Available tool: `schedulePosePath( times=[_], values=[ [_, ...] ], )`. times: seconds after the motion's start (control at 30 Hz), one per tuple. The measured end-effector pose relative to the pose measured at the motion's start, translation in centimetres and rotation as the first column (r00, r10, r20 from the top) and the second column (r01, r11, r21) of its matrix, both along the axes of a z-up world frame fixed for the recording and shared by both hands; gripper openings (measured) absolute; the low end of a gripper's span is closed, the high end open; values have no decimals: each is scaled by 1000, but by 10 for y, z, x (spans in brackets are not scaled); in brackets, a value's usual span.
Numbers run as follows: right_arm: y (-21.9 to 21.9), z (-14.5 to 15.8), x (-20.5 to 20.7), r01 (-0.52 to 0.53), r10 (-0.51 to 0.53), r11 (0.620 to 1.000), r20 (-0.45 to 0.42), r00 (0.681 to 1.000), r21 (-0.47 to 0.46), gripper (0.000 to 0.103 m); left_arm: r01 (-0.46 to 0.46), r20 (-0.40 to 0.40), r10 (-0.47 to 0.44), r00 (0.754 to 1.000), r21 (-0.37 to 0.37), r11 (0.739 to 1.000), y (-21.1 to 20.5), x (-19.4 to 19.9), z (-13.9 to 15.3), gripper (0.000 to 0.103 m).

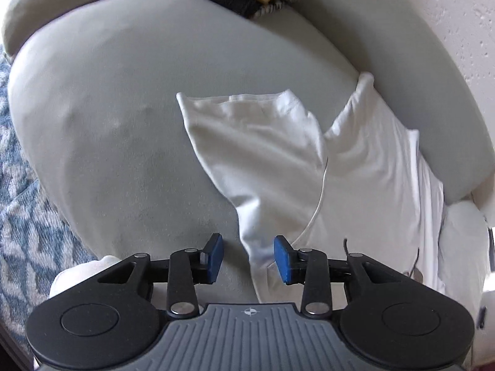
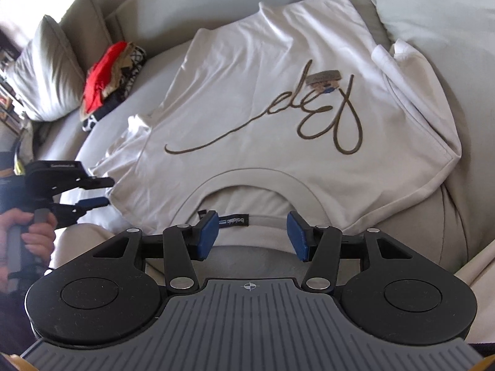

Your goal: Fold clothes

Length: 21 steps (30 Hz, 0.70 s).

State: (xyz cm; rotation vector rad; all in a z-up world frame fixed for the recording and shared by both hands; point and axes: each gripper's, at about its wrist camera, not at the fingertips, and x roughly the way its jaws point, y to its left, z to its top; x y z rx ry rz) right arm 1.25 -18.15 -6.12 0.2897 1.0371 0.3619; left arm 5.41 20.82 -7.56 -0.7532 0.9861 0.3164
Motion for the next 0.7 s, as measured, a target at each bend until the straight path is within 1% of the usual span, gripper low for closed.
schedulePosePath(
  times=[0.03,0.07,0.1,0.17,0.23,0.27,0.3,0.37,0.4,0.47,0.5,0.53,0.57,0.67,0.7],
  values=[
    [0,0,-1,-3,3,1000,1,1000,3,55,-16,15,16,1000,6,1000,-3,-3,0,26],
    [1,0,-2,-7,7,1000,3,1000,5,55,-46,64,47,997,-7,999,-2,-7,-1,6],
    [1,0,-3,-9,9,1000,4,1000,8,55,-77,115,80,990,-25,997,0,-12,-2,0],
    [0,0,-5,-10,10,1000,4,1000,14,55,-126,146,121,982,25,992,1,-21,-1,0],
    [-3,0,-7,-7,7,1000,2,1000,28,55,-155,174,150,973,16,988,-1,-36,2,0],
    [-5,-1,-7,-3,3,999,-2,1000,34,55,-175,178,166,970,34,984,-5,-46,6,0],
    [-8,-2,-6,4,-3,999,-8,1000,41,55,-198,176,182,967,76,977,-9,-55,10,0],
    [-9,-4,-5,14,-13,999,-15,1000,44,55,-252,167,234,958,97,963,-8,-67,15,0],
    [-10,-5,-5,19,-18,999,-19,1000,46,55,-279,165,266,950,56,959,-2,-71,12,0],
    [-9,-5,-5,16,-16,999,-15,1000,42,55,-264,170,266,949,-33,964,12,-62,4,6],
    [-8,-4,-6,14,-13,999,-10,1000,38,55,-251,175,260,950,-76,965,17,-56,0,11],
    [-8,-3,-6,12,-12,999,-5,1000,36,56,-235,166,248,954,-96,967,21,-49,-4,24],
    [-9,-3,-7,14,-14,999,-3,1000,36,56,-219,155,235,959,-114,969,24,-41,-8,28],
    [-13,-1,-7,21,-21,999,2,1000,35,56,-207,104,222,969,-139,968,24,-25,-21,29],
    [-14,-1,-7,27,-27,999,1,1000,36,56,-218,111,236,966,-152,964,26,-22,-24,29]
  ],
)
